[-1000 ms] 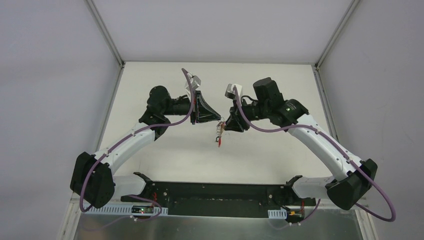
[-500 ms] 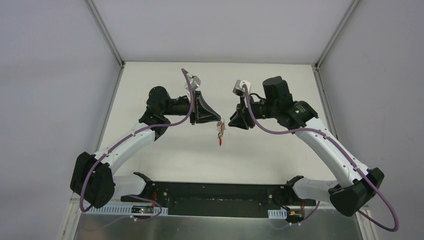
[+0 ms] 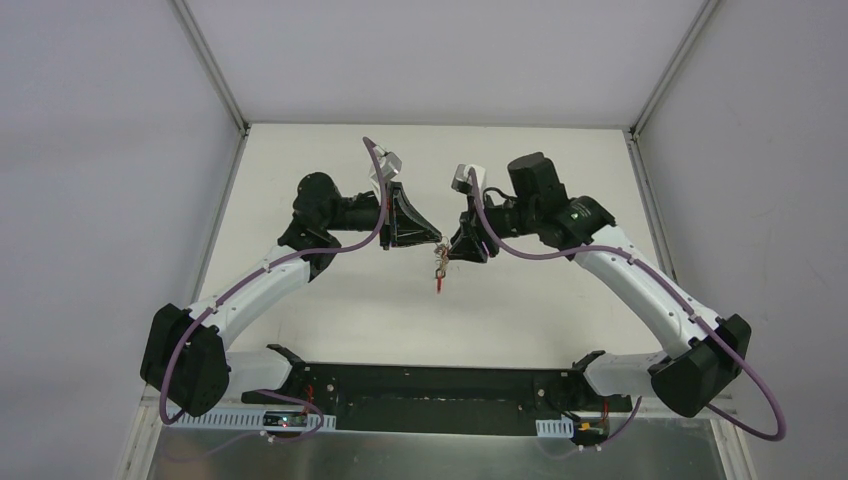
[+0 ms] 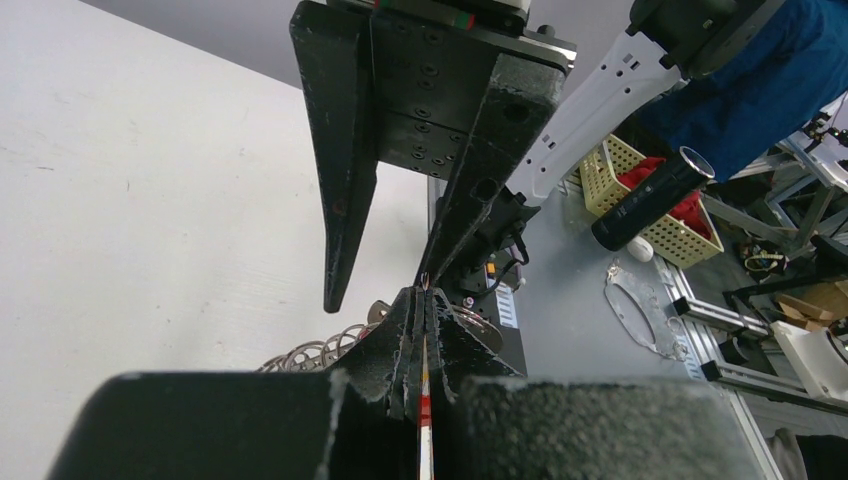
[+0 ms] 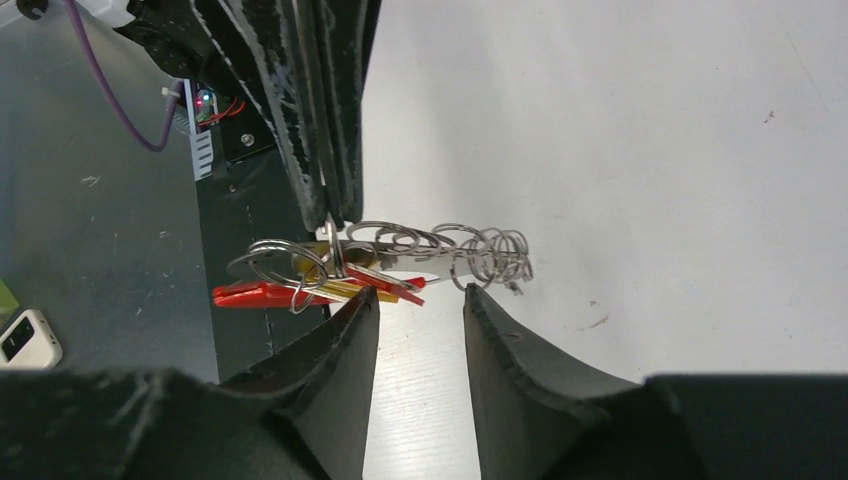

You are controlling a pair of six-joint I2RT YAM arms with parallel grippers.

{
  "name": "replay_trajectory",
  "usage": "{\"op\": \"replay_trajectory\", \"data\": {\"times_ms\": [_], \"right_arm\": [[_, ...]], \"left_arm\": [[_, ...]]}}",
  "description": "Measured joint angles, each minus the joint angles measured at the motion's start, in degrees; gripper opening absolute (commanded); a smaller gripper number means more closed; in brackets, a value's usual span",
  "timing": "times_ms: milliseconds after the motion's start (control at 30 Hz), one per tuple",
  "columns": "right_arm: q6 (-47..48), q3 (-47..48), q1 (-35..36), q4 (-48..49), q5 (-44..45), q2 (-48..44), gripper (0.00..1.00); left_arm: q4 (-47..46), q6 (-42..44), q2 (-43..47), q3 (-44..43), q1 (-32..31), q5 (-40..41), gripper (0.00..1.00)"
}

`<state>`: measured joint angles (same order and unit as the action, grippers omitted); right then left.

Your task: Put the keys on the keyring

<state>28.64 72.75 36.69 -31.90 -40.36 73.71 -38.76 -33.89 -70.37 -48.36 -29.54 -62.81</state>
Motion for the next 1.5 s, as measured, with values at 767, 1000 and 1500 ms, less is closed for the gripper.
{"op": "replay_trajectory", "data": {"times_ms": [767,1000,1500], "right_arm": [[-1.2,0.2,1.5,0.5,-2.6,1.4,0.33],[-1.1,0.2,1.5,0.5,-2.3,1.4,0.23],[0.3,0.2,1.7,-0.6,0.5,0.2,0.0]], "left_arm": [[0.0,0.0,-0.7,0.0,0.0,0.0,0.0],[0.6,0.4,-0.7,0.0,0.0,0.0,0.0],[2.2,2.0,-0.8,0.0,0.0,0.0,0.0]]}}
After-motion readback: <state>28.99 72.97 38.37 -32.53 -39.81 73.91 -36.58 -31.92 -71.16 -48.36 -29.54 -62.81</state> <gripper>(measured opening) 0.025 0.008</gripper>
